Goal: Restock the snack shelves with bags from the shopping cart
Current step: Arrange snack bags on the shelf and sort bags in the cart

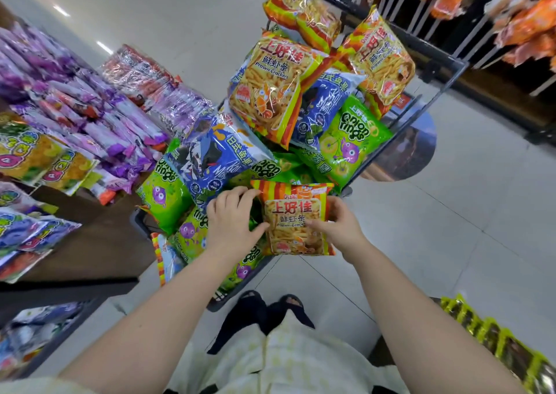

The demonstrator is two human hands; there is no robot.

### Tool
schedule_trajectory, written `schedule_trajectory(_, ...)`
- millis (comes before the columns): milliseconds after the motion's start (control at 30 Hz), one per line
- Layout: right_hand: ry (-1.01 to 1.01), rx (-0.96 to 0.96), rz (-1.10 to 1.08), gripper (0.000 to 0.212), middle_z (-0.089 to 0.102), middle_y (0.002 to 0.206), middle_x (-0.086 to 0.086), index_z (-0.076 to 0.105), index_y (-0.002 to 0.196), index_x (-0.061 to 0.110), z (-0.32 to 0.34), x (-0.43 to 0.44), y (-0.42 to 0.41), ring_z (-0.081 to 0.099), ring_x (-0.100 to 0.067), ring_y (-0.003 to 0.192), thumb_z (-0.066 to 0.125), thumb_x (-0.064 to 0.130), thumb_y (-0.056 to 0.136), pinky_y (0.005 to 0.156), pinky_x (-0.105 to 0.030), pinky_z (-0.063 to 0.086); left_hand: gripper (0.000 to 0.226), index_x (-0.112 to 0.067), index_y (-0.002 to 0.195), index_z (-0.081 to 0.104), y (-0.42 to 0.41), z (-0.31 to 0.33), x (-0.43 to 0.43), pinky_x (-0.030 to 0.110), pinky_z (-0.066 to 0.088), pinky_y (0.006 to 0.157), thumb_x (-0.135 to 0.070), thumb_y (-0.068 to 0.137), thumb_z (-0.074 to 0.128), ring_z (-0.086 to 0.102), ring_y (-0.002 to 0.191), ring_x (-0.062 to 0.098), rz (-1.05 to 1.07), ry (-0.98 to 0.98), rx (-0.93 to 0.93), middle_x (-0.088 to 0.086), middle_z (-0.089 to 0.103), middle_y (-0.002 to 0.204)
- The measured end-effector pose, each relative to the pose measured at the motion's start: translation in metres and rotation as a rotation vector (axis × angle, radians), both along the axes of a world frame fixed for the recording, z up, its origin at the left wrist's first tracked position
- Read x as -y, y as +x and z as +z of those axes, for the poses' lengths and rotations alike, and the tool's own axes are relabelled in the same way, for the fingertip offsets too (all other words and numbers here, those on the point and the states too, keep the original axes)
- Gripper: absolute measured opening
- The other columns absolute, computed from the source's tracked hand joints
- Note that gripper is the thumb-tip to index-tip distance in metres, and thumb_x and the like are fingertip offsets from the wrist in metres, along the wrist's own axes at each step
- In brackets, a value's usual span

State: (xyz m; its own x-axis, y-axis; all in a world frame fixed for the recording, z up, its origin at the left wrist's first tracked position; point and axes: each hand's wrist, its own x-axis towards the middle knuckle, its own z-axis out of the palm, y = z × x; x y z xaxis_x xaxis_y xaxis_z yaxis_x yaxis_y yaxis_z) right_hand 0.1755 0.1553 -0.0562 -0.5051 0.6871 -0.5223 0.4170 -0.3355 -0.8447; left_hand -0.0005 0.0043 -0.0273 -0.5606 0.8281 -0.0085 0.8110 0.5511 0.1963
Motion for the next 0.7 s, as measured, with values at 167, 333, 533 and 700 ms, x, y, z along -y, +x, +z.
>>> schedule_trajectory(167,-0.084,-0.039,-0.028,0.066,0.069,0.112,-0.004,0.053,0.124,0.015,0.007,-0.020,0.023,0.067,-0.021,0.102,0.087,0.010,0.068,0.085,-0.040,0.056,0.054,-0.024,0.123,0.058,-0.001,0.000,0.003,0.042,0.036,0.103,-0.047,0.077,0.076,0.047,0.120,0.023,-0.028,0.174,0.130,-0.002,0.056,0.126)
schedule_trajectory(333,-0.184,-0.154,0.038,0.073,0.069,0.116,-0.010,0.052,0.126,0.012,0.030,-0.034,0.040,0.066,-0.029,0.108,0.086,0.009,0.062,0.095,-0.049,0.051,0.053,-0.025,0.123,0.056,0.013,0.018,0.004,0.031,0.032,0.106,-0.050,0.079,0.072,0.040,0.121,0.009,-0.030,0.338,0.413,-0.010,0.052,0.125)
schedule_trajectory(533,-0.270,-0.289,0.163,0.070,0.067,0.120,-0.013,0.050,0.127,0.009,0.058,-0.017,0.014,0.065,-0.033,0.110,0.081,0.010,0.065,0.093,-0.050,0.052,0.066,-0.037,0.130,0.037,0.041,0.048,0.021,0.026,0.044,0.100,-0.044,0.076,0.074,0.049,0.109,-0.013,0.222,0.274,1.085,-0.030,0.050,0.115)
schedule_trajectory(700,-0.248,-0.303,0.345,0.070,0.070,0.114,-0.009,0.054,0.123,0.017,0.079,0.017,-0.042,0.068,-0.030,0.103,0.086,0.016,0.061,0.089,-0.056,0.053,0.069,-0.031,0.121,0.051,0.035,0.041,0.080,0.023,0.052,0.090,-0.044,0.063,0.086,0.060,0.117,0.015,0.558,0.569,1.343,-0.011,0.064,0.116)
